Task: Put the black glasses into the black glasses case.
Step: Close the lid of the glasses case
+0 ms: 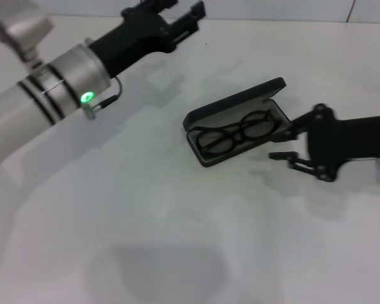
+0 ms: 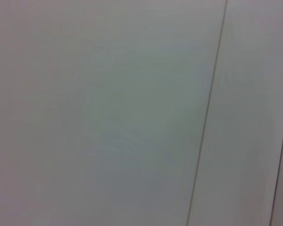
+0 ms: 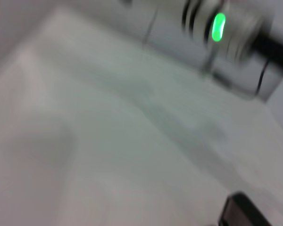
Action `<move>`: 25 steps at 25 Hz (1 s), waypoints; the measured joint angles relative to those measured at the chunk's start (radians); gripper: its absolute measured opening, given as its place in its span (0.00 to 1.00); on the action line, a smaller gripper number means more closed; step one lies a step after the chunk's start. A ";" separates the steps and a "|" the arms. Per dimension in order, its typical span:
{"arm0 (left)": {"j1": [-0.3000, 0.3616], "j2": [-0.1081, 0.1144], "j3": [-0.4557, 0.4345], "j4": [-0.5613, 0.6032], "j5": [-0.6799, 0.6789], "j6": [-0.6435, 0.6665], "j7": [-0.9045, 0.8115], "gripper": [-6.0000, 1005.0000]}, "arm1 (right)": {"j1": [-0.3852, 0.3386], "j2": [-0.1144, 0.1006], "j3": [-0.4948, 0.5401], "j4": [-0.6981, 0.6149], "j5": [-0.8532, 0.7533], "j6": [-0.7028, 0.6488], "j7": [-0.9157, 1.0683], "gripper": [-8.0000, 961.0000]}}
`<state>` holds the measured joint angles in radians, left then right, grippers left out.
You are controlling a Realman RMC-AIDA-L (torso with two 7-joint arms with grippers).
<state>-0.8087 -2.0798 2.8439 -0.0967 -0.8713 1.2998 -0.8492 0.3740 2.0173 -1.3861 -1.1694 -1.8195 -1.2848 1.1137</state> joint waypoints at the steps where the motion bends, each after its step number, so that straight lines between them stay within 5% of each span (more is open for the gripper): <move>1: -0.020 0.000 0.000 0.000 0.021 -0.039 -0.014 0.68 | 0.009 0.000 0.077 0.026 0.014 -0.089 -0.007 0.26; 6: -0.096 -0.002 0.000 0.000 0.127 -0.187 -0.083 0.68 | 0.077 -0.022 0.408 0.231 0.019 -0.408 -0.031 0.27; 11: -0.151 -0.006 0.000 0.001 0.283 -0.319 -0.126 0.68 | 0.106 -0.094 0.532 0.395 0.029 -0.558 -0.039 0.28; 19: -0.176 -0.009 0.000 0.014 0.446 -0.397 -0.175 0.68 | 0.051 -0.070 0.579 0.381 0.026 -0.570 -0.082 0.30; 25: -0.178 -0.010 0.000 0.030 0.552 -0.386 -0.195 0.68 | 0.048 -0.068 0.575 0.380 0.021 -0.568 -0.085 0.54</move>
<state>-0.9864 -2.0894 2.8437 -0.0671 -0.3193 0.9138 -1.0445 0.4219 1.9497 -0.8112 -0.7898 -1.7986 -1.8532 1.0292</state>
